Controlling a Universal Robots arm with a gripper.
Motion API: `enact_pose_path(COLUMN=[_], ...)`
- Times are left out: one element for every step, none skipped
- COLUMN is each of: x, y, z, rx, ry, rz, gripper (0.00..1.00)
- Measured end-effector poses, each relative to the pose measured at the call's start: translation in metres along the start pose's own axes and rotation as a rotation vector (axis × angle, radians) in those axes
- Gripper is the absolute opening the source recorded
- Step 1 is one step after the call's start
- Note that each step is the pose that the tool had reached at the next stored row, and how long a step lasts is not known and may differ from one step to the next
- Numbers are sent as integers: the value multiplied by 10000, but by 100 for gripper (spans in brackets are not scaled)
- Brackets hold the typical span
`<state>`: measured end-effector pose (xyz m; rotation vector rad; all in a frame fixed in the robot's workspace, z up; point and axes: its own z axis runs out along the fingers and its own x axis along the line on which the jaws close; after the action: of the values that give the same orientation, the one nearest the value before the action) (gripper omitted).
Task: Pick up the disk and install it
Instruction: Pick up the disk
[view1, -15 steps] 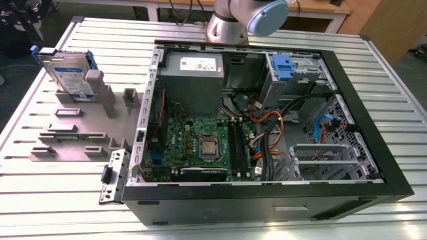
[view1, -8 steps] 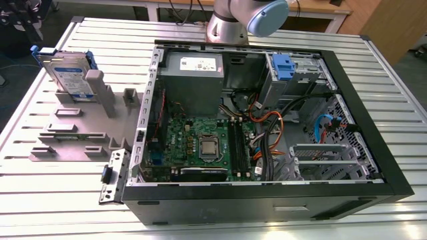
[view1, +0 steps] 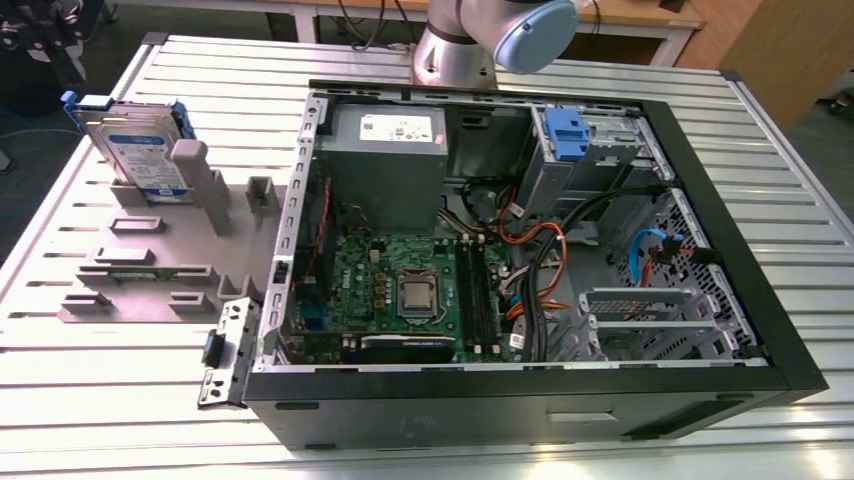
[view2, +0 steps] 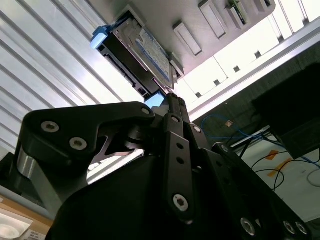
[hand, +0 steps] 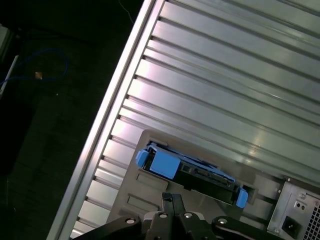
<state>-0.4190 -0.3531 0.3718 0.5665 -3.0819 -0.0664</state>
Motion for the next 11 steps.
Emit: enact_pose_path(x=[0,0,0,0,0,0,0,0,0,0,0], y=[0,0,0,0,0,0,0,0,0,0,0], z=[0,0,0,0,0,0,0,0,0,0,0], rx=[0,0,0,0,0,-1,0,0,0,-1,0], ry=[3,5,9,12,16,21,26,30,35,39,43], rz=[-58,-121,-202,-289,-387,-493,-600,-704,-811,-905,-988], gripper=[11,11,11,11,11,11,11,11,11,11,11])
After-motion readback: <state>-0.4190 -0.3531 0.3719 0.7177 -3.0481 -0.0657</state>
